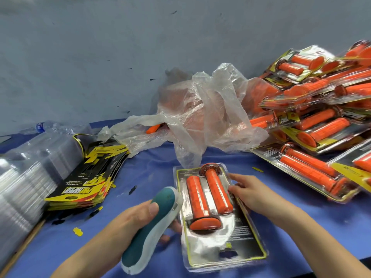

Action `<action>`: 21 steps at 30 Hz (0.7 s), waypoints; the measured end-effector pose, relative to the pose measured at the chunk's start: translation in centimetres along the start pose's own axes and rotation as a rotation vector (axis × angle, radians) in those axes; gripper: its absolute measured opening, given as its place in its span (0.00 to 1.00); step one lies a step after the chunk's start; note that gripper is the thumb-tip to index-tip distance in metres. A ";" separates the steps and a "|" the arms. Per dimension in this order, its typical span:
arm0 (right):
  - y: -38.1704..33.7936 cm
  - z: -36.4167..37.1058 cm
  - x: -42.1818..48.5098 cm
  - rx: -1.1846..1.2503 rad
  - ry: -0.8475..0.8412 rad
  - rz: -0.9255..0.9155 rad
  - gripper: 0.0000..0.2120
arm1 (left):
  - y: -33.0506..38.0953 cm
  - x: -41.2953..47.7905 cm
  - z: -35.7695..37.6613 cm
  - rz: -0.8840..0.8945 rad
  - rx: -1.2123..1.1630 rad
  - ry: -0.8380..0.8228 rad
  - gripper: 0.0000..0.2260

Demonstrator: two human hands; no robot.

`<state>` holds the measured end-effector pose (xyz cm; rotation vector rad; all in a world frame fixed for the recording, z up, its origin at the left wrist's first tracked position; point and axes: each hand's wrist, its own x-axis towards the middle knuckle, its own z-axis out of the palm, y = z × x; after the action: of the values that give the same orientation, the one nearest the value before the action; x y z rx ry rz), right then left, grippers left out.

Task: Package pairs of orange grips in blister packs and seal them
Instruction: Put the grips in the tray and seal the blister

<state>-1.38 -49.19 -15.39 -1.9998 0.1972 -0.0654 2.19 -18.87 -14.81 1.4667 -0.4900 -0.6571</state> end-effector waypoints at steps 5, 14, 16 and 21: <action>-0.3 0.5 1.5 -0.157 -0.035 -0.098 0.16 | 0.3 1.5 0.2 0.044 -0.002 0.134 0.30; -3.7 0.7 -1.9 -0.529 0.240 -0.215 0.18 | -0.5 2.5 1.5 0.119 0.175 0.293 0.38; -4.8 2.5 -5.6 -0.610 0.305 -0.440 0.18 | -1.0 2.4 1.8 0.106 0.130 0.274 0.39; -2.3 7.1 -8.6 -0.988 0.337 -0.580 0.15 | -1.9 1.9 3.1 0.139 0.113 0.212 0.29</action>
<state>-8.63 -40.41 -15.93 -2.9627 -0.1933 -0.8123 1.36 -22.39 -16.72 1.5730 -0.4643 -0.3636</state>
